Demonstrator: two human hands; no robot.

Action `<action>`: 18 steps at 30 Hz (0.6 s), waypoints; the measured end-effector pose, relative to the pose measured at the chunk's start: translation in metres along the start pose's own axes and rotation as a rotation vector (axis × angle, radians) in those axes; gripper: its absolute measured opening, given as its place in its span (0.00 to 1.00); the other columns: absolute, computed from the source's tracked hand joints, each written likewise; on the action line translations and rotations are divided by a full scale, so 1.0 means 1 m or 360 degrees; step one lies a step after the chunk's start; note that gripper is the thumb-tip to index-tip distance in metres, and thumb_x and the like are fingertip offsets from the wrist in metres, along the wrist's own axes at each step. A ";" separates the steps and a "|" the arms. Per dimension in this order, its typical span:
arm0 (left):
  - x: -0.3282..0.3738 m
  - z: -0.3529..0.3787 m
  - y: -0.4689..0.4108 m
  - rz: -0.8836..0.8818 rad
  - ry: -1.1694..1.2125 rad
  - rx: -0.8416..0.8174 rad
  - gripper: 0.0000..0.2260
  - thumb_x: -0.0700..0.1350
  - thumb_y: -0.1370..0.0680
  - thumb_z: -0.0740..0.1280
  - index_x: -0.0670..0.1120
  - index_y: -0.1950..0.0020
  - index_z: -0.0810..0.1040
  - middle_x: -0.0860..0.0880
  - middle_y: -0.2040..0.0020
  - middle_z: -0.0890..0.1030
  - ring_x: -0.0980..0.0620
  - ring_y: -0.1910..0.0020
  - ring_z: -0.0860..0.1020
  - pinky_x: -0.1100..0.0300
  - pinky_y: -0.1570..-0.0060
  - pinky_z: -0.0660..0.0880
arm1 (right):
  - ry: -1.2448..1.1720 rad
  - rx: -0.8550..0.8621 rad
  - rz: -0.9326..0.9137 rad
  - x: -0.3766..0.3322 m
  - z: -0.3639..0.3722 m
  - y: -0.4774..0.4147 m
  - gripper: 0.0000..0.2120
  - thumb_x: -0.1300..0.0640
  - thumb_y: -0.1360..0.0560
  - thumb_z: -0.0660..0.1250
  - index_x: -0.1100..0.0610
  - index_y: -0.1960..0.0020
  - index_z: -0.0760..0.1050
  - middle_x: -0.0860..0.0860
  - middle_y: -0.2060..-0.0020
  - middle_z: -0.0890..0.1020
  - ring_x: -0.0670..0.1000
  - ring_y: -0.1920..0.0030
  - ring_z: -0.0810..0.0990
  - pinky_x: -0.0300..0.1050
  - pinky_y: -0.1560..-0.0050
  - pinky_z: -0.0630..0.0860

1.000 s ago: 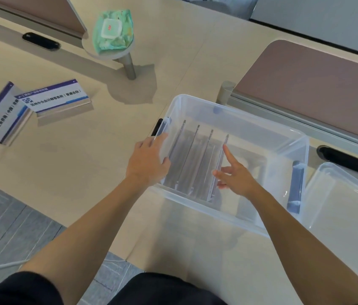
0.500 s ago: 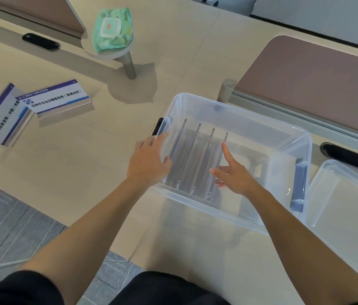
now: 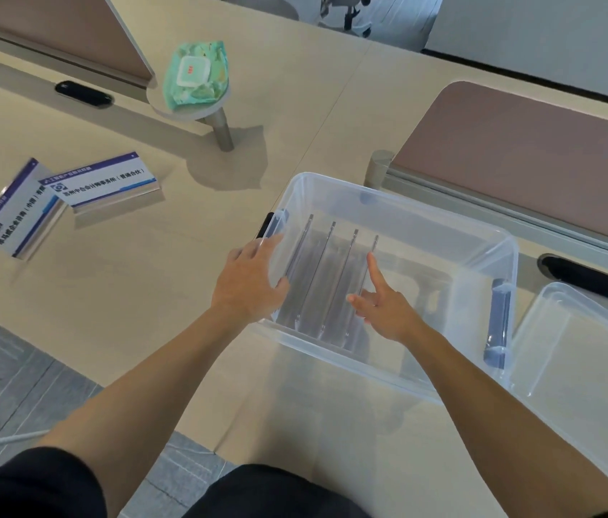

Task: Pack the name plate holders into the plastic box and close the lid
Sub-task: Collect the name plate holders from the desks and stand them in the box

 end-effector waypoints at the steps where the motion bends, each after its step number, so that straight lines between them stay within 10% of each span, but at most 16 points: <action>1: 0.000 0.000 0.000 -0.0004 0.0002 -0.0015 0.32 0.52 0.25 0.66 0.55 0.23 0.58 0.51 0.27 0.68 0.42 0.31 0.66 0.48 0.33 0.68 | -0.0022 0.0002 0.0006 0.000 0.000 -0.001 0.39 0.30 0.28 0.59 0.19 0.37 0.28 0.52 0.26 0.70 0.59 0.31 0.76 0.62 0.30 0.70; 9: 0.008 -0.006 0.005 0.0153 -0.0320 0.0000 0.28 0.57 0.23 0.61 0.51 0.25 0.60 0.41 0.27 0.63 0.38 0.30 0.59 0.47 0.30 0.63 | 0.0010 0.0158 0.0143 -0.030 -0.028 0.040 0.31 0.41 0.20 0.60 0.35 0.22 0.49 0.53 0.26 0.71 0.58 0.33 0.77 0.50 0.36 0.72; 12: 0.030 -0.014 0.016 0.0368 -0.0277 0.0077 0.23 0.54 0.23 0.63 0.51 0.29 0.69 0.43 0.28 0.66 0.38 0.29 0.60 0.46 0.29 0.59 | 0.0143 0.0316 0.0199 -0.039 -0.052 0.080 0.20 0.46 0.18 0.61 0.46 0.27 0.69 0.52 0.35 0.80 0.50 0.53 0.84 0.47 0.45 0.77; 18: 0.103 -0.006 0.036 0.0807 0.0047 -0.0054 0.19 0.51 0.22 0.64 0.49 0.32 0.74 0.47 0.35 0.75 0.43 0.34 0.69 0.52 0.33 0.62 | 0.0515 0.0542 0.0408 -0.038 -0.095 0.173 0.13 0.47 0.19 0.62 0.48 0.37 0.77 0.47 0.46 0.82 0.46 0.56 0.83 0.43 0.55 0.76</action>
Point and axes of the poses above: each hand's wrist, its own y-axis away from the middle knuckle, its own z-axis out of the palm, x = y × z, the point moved 7 cm from there along -y, towards the middle knuckle
